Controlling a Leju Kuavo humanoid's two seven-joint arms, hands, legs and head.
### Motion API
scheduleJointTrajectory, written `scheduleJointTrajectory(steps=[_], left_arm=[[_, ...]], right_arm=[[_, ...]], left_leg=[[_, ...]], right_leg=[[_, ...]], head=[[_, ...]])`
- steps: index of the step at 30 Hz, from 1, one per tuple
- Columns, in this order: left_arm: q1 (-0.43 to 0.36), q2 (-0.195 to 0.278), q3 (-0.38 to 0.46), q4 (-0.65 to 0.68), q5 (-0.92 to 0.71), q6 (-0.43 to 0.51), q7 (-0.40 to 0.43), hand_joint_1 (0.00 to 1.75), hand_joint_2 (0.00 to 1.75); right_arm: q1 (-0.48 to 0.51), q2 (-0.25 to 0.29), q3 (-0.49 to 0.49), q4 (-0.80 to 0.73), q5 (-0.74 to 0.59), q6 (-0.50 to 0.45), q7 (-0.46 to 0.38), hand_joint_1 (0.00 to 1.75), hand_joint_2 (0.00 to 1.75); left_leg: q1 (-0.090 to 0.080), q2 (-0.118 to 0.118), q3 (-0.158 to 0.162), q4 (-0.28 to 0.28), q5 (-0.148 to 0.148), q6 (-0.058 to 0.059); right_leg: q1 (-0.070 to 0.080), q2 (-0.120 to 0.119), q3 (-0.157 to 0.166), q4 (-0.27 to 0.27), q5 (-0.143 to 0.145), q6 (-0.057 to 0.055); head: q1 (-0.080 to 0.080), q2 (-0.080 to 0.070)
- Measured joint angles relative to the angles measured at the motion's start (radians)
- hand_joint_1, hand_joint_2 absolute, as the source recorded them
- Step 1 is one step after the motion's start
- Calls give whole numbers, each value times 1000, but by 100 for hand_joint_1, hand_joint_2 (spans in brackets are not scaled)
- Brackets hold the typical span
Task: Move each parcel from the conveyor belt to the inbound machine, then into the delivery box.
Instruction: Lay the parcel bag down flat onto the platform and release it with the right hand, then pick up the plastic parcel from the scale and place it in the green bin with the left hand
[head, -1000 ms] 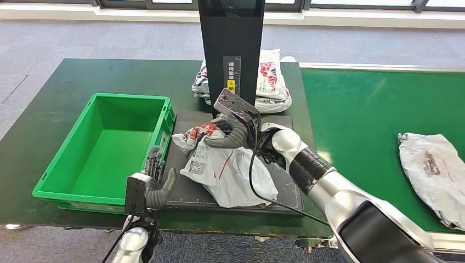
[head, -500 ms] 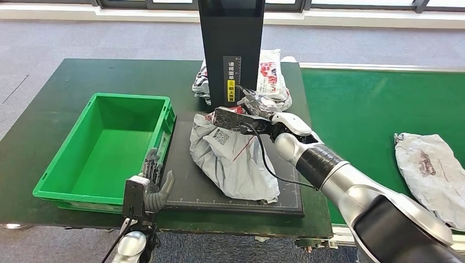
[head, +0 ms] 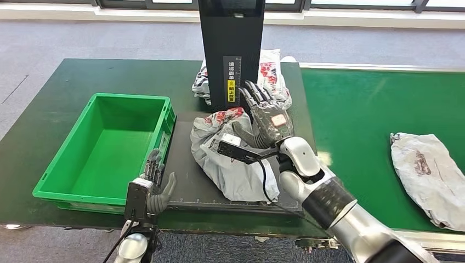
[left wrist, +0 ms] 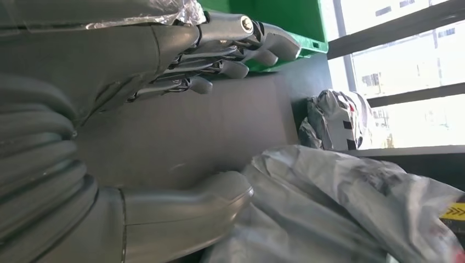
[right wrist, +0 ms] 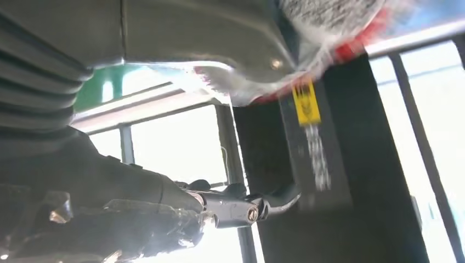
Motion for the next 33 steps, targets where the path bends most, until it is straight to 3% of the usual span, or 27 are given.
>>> scheduleJointTrajectory(steps=[5,10,33], left_arm=[[-25,-7,0,14,-7,-6,0,0,175],[-37,-11,0,25,-7,-7,0,0,175],[-46,-18,0,39,-8,-7,0,0,175]], right_arm=[[98,2,-117,-170,37,-12,-12,0,0],[138,2,-169,-250,43,-9,-10,0,0],[168,2,-205,-309,43,-9,-9,0,0]], left_leg=[[0,0,0,0,0,0],[0,1,0,0,0,0],[0,1,0,0,0,0]], right_leg=[[0,0,0,0,0,0],[0,1,0,0,0,0],[0,1,0,0,0,0]], head=[[0,0],[0,0],[0,0]])
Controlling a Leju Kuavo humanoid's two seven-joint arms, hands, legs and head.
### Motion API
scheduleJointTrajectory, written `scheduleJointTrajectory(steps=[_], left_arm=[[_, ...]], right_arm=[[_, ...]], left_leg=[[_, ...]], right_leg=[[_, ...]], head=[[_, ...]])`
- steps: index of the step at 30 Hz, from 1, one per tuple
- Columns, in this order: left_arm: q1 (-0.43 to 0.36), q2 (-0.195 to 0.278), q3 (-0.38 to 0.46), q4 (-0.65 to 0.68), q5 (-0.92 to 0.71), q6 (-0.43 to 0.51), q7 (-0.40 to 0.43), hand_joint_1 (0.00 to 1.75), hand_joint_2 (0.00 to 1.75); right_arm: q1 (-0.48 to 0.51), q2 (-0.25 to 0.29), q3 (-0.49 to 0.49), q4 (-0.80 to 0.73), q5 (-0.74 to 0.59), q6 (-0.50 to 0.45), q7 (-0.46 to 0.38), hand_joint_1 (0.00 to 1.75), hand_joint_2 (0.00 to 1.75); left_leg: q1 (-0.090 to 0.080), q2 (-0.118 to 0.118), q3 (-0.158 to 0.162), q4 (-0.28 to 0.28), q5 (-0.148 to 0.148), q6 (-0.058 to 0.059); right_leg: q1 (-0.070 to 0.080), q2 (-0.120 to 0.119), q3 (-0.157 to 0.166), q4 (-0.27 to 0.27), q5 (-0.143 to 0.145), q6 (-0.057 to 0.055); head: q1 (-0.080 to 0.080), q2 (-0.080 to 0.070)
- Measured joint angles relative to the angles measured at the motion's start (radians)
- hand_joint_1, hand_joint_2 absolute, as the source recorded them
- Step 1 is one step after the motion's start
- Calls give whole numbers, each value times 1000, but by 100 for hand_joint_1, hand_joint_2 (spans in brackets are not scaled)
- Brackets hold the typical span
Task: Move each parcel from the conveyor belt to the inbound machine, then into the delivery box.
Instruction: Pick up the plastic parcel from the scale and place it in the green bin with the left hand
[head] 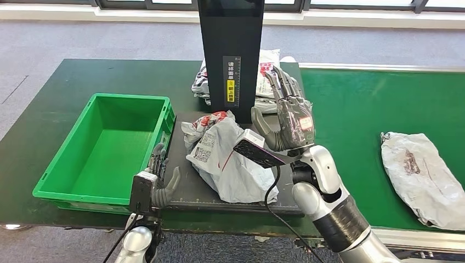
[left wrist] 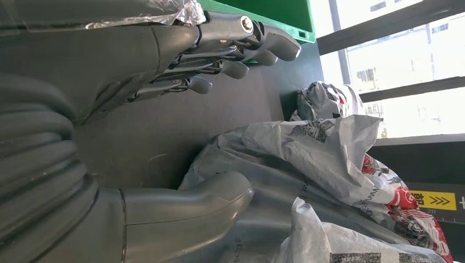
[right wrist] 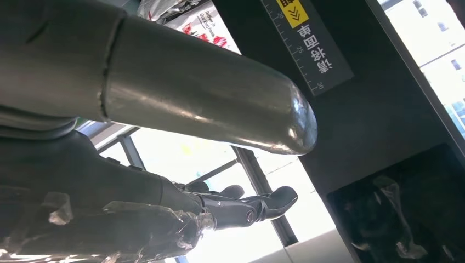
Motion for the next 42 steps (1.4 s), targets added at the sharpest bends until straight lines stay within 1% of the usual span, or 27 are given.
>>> scheduleJointTrajectory(steps=[18,21,22,23,24,25,26,27,28,29,30,31,32,34,36,42], left_arm=[[-3,0,0,4,0,0,0,0,175],[-4,0,0,4,-3,2,3,0,175],[-10,1,-2,5,-18,17,19,0,175],[-26,-1,-9,12,-56,51,57,0,175],[-62,-9,-28,32,-131,121,132,0,175],[-113,-26,-60,63,-240,212,231,0,175],[-173,-50,-111,103,-392,307,334,0,175],[-234,-74,-172,144,-584,384,419,0,175],[-283,-92,-236,180,-807,427,470,0,175],[-322,-102,-298,213,-1041,449,496,0,175],[-350,-109,-346,240,-1217,456,507,0,175],[-370,-113,-383,264,-1331,462,514,0,175],[-383,-115,-409,282,-1373,466,518,0,175],[-397,-114,-438,307,-1360,470,526,0,175],[-407,-112,-460,325,-1352,471,532,0,175],[-423,-109,-483,359,-1349,468,538,0,175]], right_arm=[[1,0,-7,-4,0,0,0,0,0],[2,0,-7,-4,-3,2,-3,0,131],[9,3,-11,-5,-20,9,-19,0,175],[25,10,-21,-7,-57,16,-56,0,175],[55,22,-38,-7,-135,20,-132,0,175],[95,34,-56,-3,-252,19,-239,0,175],[139,46,-70,8,-406,11,-364,0,175],[179,54,-78,22,-574,0,-483,0,175],[209,59,-80,36,-733,-9,-565,0,175],[230,62,-80,46,-871,-16,-607,0,175],[246,65,-80,53,-961,-20,-613,0,175],[258,66,-80,57,-1005,-23,-601,0,175],[267,66,-80,59,-1005,-24,-584,0,175],[282,66,-80,62,-945,-30,-563,0,175],[286,63,-86,63,-908,-35,-552,0,175],[291,57,-96,63,-899,-37,-549,0,175]], left_leg=[[0,0,0,0,0,0],[0,0,0,0,0,0],[0,0,1,0,0,0],[0,-1,2,1,0,0],[0,-3,2,1,0,0],[0,-6,1,2,0,0],[1,-10,-1,2,1,1],[1,-14,-3,2,1,2],[1,-17,-5,2,2,3],[1,-15,-5,2,1,3],[0,-11,-3,2,1,3],[-1,-5,-2,2,-1,4],[-2,2,0,2,-3,4],[-3,8,2,2,-5,6],[-3,8,3,2,-5,6],[-2,8,3,2,-4,5]], right_leg=[[0,0,0,0,0,0],[0,0,0,0,0,0],[0,0,-2,-1,0,0],[1,-1,-4,-1,0,0],[2,-2,-5,-2,-1,0],[2,-6,-5,-2,-1,1],[3,-10,-3,-2,-2,1],[2,-14,0,-2,-2,2],[2,-16,3,-2,-2,2],[1,-15,4,-2,-1,2],[0,-11,4,-2,0,3],[-2,-5,4,-2,0,3],[-3,1,3,-2,1,4],[-3,8,2,-2,1,4],[-3,7,2,-2,1,4],[-2,8,2,-2,1,4]], head=[[0,0],[0,0],[0,0],[0,0],[0,0],[0,0],[0,0],[0,0],[0,0],[0,0],[1,0],[0,0],[0,0],[0,0],[0,0],[0,0]])
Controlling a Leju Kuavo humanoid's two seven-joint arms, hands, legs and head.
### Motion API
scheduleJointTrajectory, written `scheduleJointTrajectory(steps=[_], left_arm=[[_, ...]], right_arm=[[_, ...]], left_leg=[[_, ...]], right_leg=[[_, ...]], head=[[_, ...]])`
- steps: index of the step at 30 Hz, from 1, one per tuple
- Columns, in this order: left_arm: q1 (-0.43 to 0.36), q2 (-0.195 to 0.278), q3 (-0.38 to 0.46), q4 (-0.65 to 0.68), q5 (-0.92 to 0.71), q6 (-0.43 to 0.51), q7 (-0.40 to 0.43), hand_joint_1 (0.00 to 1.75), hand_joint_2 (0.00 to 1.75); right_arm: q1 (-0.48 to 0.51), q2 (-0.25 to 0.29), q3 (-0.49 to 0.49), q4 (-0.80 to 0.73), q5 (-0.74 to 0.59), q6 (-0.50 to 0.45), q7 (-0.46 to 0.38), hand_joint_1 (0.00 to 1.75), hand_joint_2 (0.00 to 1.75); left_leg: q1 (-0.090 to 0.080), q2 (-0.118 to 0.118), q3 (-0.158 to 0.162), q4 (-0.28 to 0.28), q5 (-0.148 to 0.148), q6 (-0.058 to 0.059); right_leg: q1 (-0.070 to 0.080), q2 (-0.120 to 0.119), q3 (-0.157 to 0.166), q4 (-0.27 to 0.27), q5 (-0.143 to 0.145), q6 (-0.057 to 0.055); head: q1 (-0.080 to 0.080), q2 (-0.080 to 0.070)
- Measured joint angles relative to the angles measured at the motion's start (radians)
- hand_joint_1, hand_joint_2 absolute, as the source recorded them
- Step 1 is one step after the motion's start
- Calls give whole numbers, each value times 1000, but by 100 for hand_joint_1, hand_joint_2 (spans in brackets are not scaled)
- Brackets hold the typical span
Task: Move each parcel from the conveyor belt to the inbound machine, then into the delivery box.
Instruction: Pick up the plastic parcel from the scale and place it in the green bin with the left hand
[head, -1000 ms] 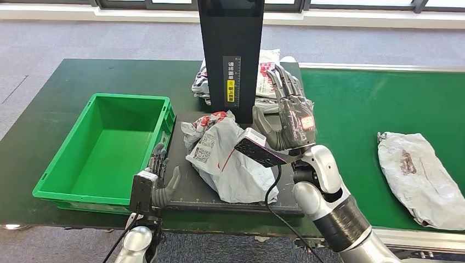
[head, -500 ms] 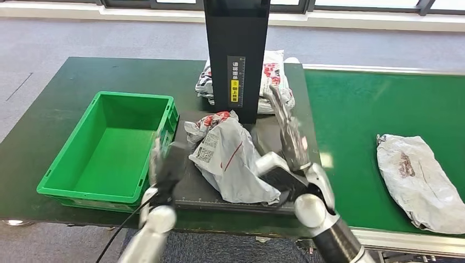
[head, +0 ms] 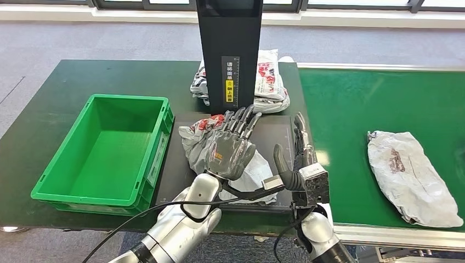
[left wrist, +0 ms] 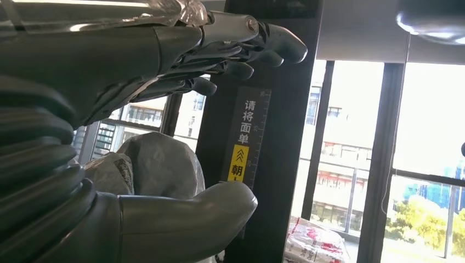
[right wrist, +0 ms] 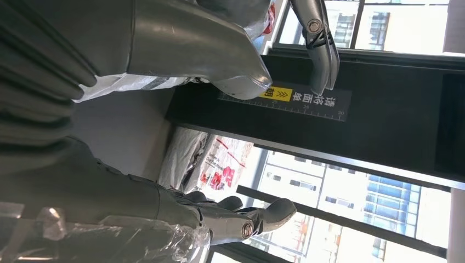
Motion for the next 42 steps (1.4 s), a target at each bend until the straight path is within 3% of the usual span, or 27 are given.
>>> scheduleJointTrajectory(steps=[6,13,23,29,37,38,42], left_arm=[[-11,0,-7,23,0,-40,1,0,175],[-86,2,-25,124,1,-210,66,0,175],[-127,4,-27,192,1,-219,74,0,175],[-147,24,-27,207,1,-297,153,0,175],[-193,74,-27,252,1,-490,71,2,175],[-199,78,-27,259,1,-511,54,7,175],[-215,94,-27,286,1,-591,-15,173,175]], right_arm=[[1,-1,-1,0,-1,-6,14,0,175],[28,-3,-18,-29,46,-31,28,0,175],[59,0,-19,-75,59,-30,32,0,175],[90,2,-45,-111,65,-51,30,0,175],[151,35,-134,-194,109,-49,33,0,175],[154,41,-139,-199,116,-49,36,0,175],[161,58,-156,-217,137,-51,48,0,175]], left_leg=[[0,0,0,0,0,0],[0,0,0,0,0,0],[0,-1,0,0,0,0],[0,-1,0,0,0,0],[0,-1,0,0,0,0],[0,-1,0,0,0,0],[0,-1,0,0,0,0]], right_leg=[[0,0,0,0,0,0],[0,-1,0,0,0,0],[0,0,0,0,0,0],[0,-1,1,0,0,0],[0,0,0,0,0,0],[0,0,0,0,0,0],[0,0,1,0,0,0]], head=[[0,0],[0,0],[0,0],[0,0],[0,0],[0,0],[0,0]])
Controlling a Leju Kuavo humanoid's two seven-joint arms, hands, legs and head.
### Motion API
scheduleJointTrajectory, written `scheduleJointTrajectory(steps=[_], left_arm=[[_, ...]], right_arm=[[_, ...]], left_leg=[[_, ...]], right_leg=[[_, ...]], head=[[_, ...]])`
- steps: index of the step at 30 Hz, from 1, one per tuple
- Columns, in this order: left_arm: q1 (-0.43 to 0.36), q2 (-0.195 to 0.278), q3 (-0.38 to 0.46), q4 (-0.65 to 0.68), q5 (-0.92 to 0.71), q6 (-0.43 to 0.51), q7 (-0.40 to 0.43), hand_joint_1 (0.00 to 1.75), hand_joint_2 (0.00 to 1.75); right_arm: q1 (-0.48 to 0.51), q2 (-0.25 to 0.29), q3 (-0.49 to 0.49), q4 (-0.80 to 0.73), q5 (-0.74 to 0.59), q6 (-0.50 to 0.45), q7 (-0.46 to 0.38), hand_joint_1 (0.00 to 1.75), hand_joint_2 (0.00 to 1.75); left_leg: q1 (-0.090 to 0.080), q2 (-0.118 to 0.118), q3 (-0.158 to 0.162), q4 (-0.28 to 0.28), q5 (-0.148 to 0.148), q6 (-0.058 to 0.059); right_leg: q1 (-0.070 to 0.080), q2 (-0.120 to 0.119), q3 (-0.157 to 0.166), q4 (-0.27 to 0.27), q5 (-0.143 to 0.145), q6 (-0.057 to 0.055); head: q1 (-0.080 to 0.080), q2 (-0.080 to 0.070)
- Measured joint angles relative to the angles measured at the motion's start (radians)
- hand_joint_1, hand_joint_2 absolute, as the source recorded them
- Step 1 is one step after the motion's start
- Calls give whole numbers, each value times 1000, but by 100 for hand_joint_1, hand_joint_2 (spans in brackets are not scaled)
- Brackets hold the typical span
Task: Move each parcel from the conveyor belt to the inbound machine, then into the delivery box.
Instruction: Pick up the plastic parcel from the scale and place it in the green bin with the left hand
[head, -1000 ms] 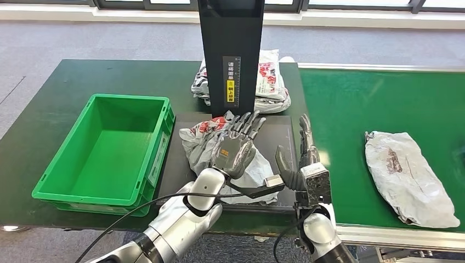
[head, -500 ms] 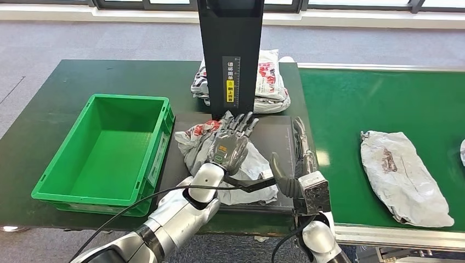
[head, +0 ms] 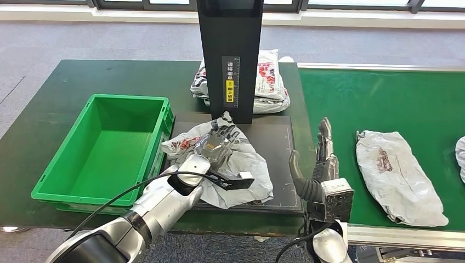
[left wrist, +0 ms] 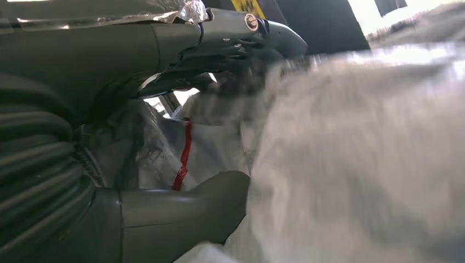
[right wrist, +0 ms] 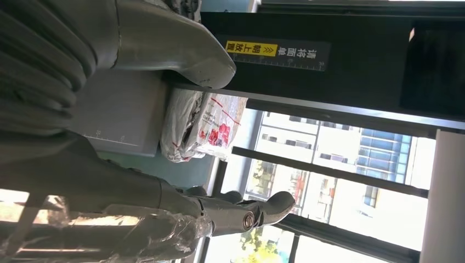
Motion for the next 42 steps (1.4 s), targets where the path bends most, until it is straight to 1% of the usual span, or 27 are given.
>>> scheduleJointTrajectory(steps=[3,7,10,12,14,16,18,22,25,28,35,38,42], left_arm=[[-1,14,-2,15,2,-30,-93,175,175],[-11,36,-14,29,35,-52,-262,175,175],[-30,48,-25,39,85,-84,-371,175,175],[-46,51,-37,46,110,-108,-410,175,175],[-58,53,-52,55,121,-119,-412,175,175],[-66,53,-69,64,125,-115,-391,175,175],[-73,52,-86,74,128,-94,-345,175,175],[-73,51,-99,88,118,18,-167,175,175],[-74,55,-99,90,110,88,-75,175,175],[-74,62,-96,87,109,122,-42,175,175],[-73,71,-92,76,101,145,-21,175,175],[-67,87,-67,34,60,215,38,175,175],[-50,141,14,-108,9,321,133,175,175]], right_arm=[[2,3,-3,-1,1,-1,2,0,175],[0,4,-4,-1,-6,-1,1,0,175],[-5,6,-5,-2,-10,0,6,0,175],[-6,7,-12,-6,-10,2,14,0,175],[-6,7,-19,-16,-8,4,22,0,175],[-3,9,-26,-29,-2,11,28,0,175],[4,14,-39,-44,9,23,35,0,175],[26,30,-68,-83,28,42,39,0,175],[45,38,-90,-109,32,50,41,0,175],[59,42,-108,-126,32,53,41,0,175],[73,43,-122,-142,29,52,41,0,175],[86,43,-124,-142,11,47,33,0,175],[115,43,-126,-142,-9,27,15,0,175]], left_leg=[[0,0,0,0,0,0],[0,-1,2,0,0,0],[0,-2,5,0,0,0],[0,-3,6,0,0,0],[0,-2,7,0,0,0],[0,-2,7,0,0,0],[0,-1,8,0,0,0],[0,-1,7,0,0,-1],[0,-1,7,0,1,-1],[1,-2,6,0,1,-2],[0,-2,5,0,1,-1],[1,-2,5,0,1,-1],[1,-1,4,-1,1,-2]], right_leg=[[0,0,1,0,0,0],[0,-1,3,0,0,0],[0,-2,6,0,-1,0],[0,-2,7,0,-1,0],[0,-2,8,0,-1,0],[0,-2,8,0,-1,0],[0,-2,8,0,-1,0],[0,-1,7,0,-1,0],[0,-1,6,0,-1,-1],[0,-1,6,0,-1,-1],[0,-1,6,0,-1,-1],[0,-1,5,0,-1,-1],[1,-1,3,0,-1,-1]], head=[[0,0],[0,0],[0,0],[0,0],[0,0],[0,0],[0,0],[0,0],[0,0],[0,0],[0,0],[0,0],[0,0]])
